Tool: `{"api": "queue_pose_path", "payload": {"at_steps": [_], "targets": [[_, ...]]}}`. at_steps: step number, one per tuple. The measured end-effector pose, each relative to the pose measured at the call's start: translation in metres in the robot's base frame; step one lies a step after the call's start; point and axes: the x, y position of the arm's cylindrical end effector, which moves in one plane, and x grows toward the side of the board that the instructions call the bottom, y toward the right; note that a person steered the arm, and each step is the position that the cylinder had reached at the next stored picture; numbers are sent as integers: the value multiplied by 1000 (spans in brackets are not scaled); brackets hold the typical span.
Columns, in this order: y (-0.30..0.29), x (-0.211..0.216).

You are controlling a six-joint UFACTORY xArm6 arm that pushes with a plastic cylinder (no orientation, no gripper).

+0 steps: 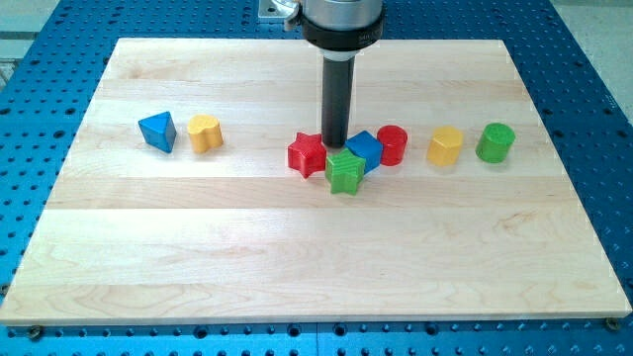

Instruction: Move the green star vertical to the red star

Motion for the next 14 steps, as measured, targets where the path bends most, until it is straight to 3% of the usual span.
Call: {"api": "queue_pose_path", "payload": {"at_steps": [2, 3, 4, 5, 6, 7, 9, 11, 12, 13, 14], "targets": [[80, 9], [71, -19], [59, -20], [6, -27], [-45, 8], [-48, 74], [-39, 101], [41, 101], [48, 81], [2, 70], [-21, 91]]}}
